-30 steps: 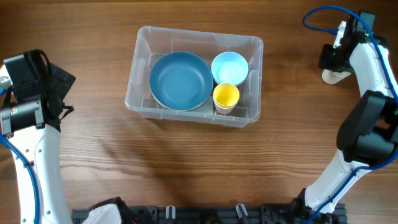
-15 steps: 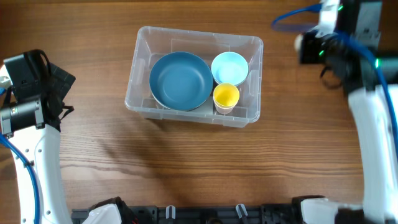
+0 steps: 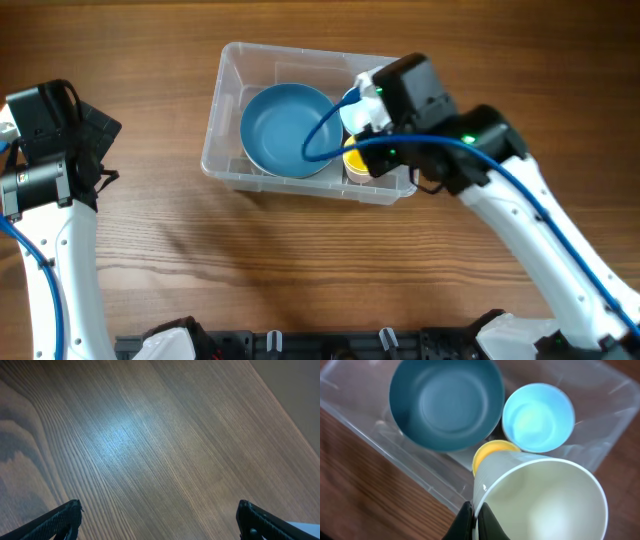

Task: Pack container

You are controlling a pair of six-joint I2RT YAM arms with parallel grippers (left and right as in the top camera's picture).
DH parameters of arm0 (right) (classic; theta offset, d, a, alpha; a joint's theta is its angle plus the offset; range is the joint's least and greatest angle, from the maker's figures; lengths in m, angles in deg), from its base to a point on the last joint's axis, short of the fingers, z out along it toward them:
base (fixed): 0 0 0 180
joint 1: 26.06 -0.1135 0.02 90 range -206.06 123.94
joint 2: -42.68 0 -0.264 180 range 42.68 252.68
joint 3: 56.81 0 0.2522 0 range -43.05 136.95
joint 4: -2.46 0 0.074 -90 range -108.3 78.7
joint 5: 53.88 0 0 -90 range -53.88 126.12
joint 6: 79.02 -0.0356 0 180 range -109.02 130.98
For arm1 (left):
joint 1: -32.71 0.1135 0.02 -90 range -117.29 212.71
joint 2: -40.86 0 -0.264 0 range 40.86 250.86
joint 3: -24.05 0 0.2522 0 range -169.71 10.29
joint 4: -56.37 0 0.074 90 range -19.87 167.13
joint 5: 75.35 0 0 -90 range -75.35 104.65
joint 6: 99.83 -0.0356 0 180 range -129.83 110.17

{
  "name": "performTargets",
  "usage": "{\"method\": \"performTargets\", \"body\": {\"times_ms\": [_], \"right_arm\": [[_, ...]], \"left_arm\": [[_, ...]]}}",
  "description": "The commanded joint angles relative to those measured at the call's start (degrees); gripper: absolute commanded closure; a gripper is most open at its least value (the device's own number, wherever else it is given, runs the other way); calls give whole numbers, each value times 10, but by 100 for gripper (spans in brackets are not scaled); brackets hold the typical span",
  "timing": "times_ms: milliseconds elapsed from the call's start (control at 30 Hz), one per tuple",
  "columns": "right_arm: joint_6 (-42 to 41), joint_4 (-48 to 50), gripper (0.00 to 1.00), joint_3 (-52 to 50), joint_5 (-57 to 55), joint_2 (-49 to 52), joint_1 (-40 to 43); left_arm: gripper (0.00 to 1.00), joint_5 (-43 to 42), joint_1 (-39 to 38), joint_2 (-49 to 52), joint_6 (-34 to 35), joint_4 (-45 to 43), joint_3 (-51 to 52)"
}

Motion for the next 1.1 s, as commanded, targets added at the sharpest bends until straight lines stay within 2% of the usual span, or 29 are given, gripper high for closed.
{"method": "performTargets", "body": {"times_ms": [0, 300, 367, 433, 533, 633, 667, 733, 767, 900, 1067], "right_arm": [[-12, 5, 96, -3, -4, 41, -2], [-12, 10, 94, -3, -3, 125, -2], [-12, 14, 83, -3, -3, 126, -2], [5, 23, 63, 0, -3, 124, -2], [17, 7, 52, 21, -7, 116, 3], [-36, -10, 45, 54, -32, 80, 39], [-45, -9, 38, 60, -41, 61, 59], [-47, -4, 0, 61, -47, 20, 103], [-46, -6, 0, 61, -47, -14, 146], [-41, -8, 1, 61, -47, -59, 222], [-41, -7, 0, 60, -47, -69, 259]], "left_arm": [[0, -1, 4, -1, -1, -1, -6], [0, -1, 4, -1, -1, -1, -6], [0, -1, 4, -1, -1, -1, -6], [0, -1, 4, -1, -1, -1, -6], [0, -1, 4, -1, -1, -1, -6], [0, -1, 4, -1, -1, -1, -6], [0, -1, 4, -1, -1, -1, -6], [0, -1, 4, -1, -1, -1, -6], [0, -1, 4, -1, -1, -1, -6], [0, -1, 4, -1, -1, -1, -6], [0, -1, 4, -1, -1, -1, -6]]}}
